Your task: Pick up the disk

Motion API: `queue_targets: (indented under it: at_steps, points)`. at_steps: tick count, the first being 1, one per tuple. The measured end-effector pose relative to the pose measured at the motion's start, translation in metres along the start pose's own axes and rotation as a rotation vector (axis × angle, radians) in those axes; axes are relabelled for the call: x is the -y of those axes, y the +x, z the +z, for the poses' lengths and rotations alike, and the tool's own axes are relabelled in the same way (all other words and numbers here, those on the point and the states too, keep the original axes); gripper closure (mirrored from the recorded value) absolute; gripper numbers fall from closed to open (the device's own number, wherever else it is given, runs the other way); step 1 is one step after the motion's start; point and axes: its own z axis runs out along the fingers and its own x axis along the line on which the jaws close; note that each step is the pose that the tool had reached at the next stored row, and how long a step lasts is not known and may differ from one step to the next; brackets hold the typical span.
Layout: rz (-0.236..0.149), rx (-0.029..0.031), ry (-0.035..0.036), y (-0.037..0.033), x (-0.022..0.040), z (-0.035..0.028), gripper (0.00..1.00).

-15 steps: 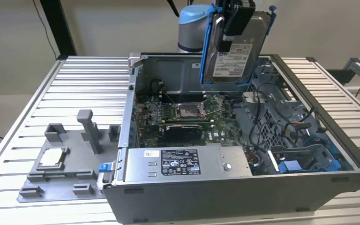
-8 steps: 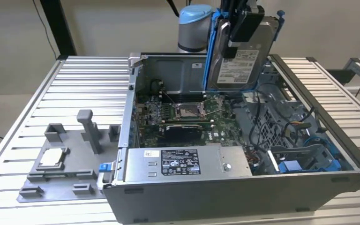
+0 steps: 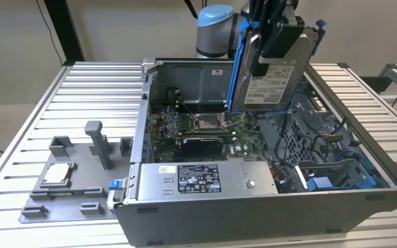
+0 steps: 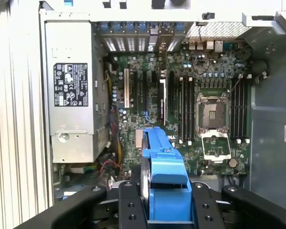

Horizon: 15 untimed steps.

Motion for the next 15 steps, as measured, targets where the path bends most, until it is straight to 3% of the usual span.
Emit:
queue_targets:
  at_steps: [4,15]
  points:
    - [0.0,0.0001,-0.0002,0.0132,0.0003,-0.0001,1.0]
    - [0.0,0.0,-0.0003,0.0622,0.0015,-0.0014,1.0]
